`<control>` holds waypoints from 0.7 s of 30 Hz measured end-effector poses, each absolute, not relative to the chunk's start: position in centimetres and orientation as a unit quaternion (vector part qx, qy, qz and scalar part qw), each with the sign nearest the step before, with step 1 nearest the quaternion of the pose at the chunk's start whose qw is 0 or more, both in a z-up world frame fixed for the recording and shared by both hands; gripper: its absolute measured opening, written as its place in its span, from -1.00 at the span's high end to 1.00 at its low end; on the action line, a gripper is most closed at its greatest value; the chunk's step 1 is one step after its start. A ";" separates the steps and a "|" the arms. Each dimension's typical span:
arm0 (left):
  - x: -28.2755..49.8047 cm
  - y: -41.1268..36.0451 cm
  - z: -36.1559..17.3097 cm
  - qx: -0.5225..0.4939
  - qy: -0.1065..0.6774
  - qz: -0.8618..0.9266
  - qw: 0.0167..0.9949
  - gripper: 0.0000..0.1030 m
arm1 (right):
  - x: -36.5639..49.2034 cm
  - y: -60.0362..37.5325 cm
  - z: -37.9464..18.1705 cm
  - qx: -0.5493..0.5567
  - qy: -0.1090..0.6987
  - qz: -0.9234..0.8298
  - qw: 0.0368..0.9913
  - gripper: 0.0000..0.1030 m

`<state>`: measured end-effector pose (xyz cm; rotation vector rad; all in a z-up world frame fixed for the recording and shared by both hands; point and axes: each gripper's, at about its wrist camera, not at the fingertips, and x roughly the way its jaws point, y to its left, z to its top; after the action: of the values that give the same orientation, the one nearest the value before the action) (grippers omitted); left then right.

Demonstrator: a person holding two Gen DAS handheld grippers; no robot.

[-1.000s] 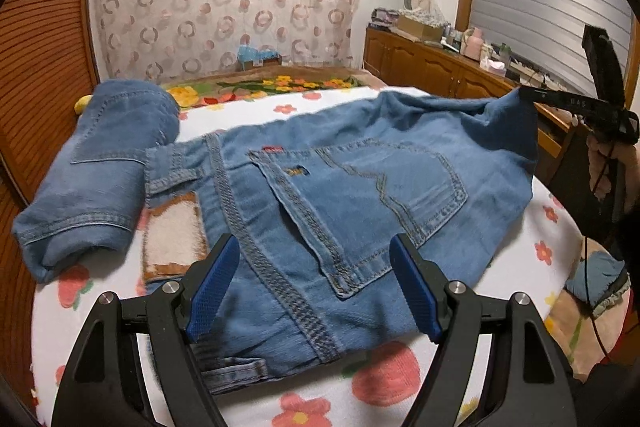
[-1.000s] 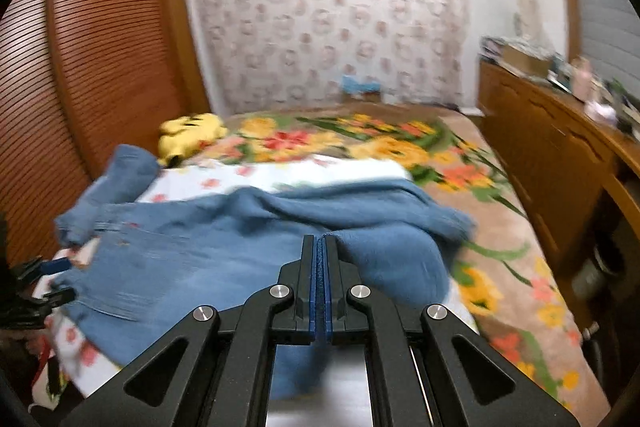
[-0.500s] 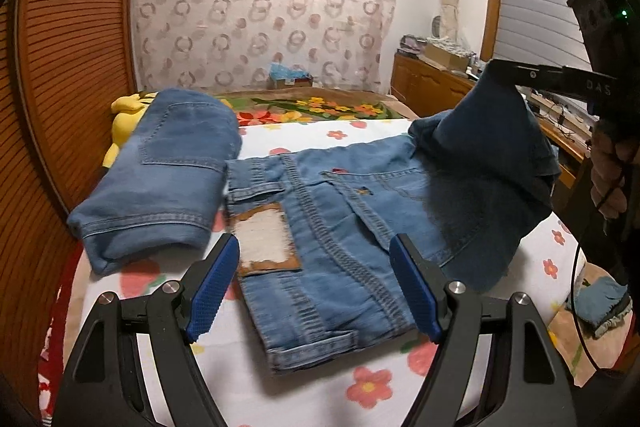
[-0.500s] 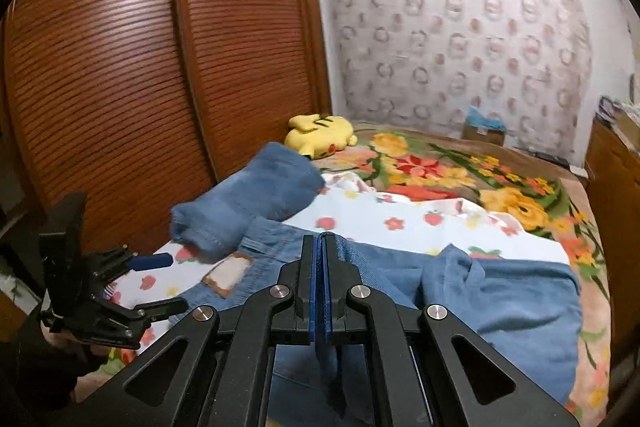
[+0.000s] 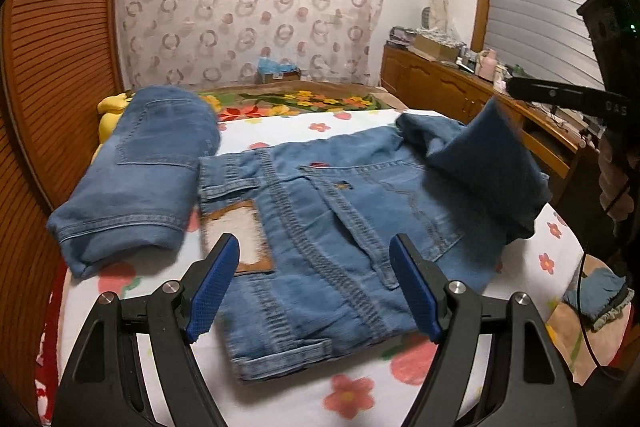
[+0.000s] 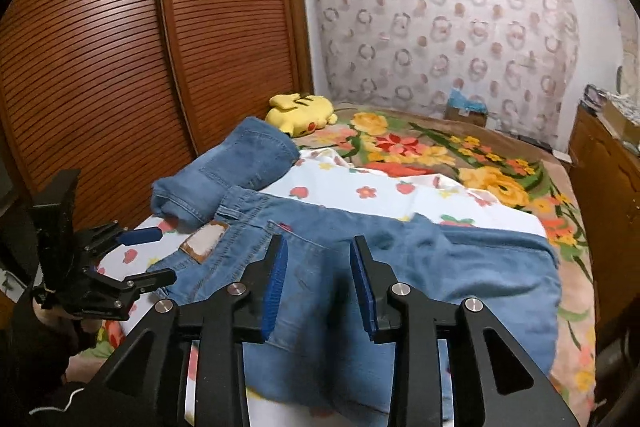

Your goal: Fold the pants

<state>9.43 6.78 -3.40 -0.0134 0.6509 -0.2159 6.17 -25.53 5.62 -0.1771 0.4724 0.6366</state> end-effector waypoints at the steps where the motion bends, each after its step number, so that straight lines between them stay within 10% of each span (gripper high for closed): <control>1: 9.6 6.3 -3.4 -0.004 0.319 -0.110 0.941 -0.52 | 5.9 -25.5 5.2 -0.086 0.228 0.304 0.921 0.26; 21: 11.4 0.1 -4.5 0.029 0.345 -0.161 0.924 -0.52 | 3.0 -24.1 -1.4 -0.049 0.294 0.240 0.924 0.13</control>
<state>11.41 0.06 -4.50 0.0589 0.7082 -0.3314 3.03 -24.14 -1.39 -0.1001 0.6024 0.4922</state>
